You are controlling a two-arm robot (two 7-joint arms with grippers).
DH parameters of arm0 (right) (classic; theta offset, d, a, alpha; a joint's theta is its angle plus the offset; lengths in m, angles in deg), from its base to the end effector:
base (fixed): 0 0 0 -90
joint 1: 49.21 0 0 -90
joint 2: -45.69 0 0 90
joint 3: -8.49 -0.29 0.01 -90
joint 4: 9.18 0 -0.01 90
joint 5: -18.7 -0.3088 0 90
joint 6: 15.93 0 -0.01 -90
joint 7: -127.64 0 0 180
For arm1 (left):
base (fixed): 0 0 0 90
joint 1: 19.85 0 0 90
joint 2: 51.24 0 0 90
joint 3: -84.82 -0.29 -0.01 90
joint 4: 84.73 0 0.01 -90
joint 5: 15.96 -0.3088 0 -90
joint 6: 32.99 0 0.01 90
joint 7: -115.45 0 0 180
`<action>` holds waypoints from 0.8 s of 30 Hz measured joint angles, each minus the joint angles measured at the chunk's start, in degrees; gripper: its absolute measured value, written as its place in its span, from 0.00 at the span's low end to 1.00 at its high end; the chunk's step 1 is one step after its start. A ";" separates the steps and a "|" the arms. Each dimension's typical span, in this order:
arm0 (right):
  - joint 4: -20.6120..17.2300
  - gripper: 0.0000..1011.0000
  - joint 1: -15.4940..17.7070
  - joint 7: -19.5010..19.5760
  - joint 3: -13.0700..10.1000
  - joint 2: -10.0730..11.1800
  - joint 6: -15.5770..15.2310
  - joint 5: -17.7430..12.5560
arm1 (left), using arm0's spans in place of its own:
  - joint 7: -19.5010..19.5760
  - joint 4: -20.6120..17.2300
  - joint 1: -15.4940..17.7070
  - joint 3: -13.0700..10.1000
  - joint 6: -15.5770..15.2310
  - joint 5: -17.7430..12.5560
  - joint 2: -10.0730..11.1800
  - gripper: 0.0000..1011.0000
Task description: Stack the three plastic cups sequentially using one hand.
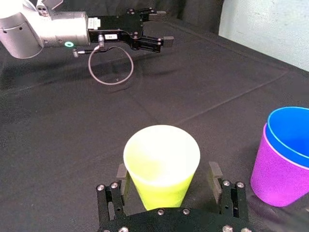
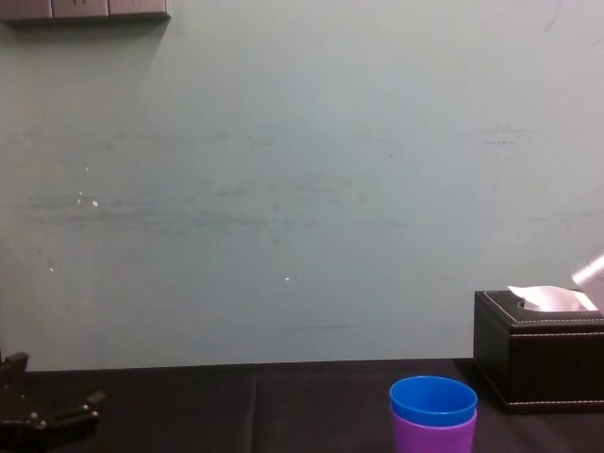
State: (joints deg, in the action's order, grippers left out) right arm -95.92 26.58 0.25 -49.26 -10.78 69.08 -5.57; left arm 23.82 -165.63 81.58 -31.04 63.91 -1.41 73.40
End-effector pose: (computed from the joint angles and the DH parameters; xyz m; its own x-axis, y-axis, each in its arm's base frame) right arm 0.3574 -0.0302 -0.2835 0.8863 -0.4618 0.0346 0.4513 0.8446 -0.2882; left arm 0.3581 0.0827 -0.3023 0.2921 0.8804 0.3736 -0.9553 0.2871 0.0703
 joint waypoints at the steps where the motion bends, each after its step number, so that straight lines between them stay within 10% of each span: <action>1: 0.04 0.99 -0.07 -0.03 0.07 -0.04 -0.02 0.00 | 0.00 0.00 0.00 0.00 0.00 0.00 0.00 1.00; 24: 0.22 0.91 -0.85 -0.60 0.91 -0.46 -0.13 -0.24 | 0.00 0.00 0.00 0.00 0.00 0.00 0.00 1.00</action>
State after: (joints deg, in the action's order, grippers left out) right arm -95.71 25.74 -0.35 -48.35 -11.24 68.95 -5.82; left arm 23.83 -165.63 81.58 -31.05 63.91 -1.41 73.41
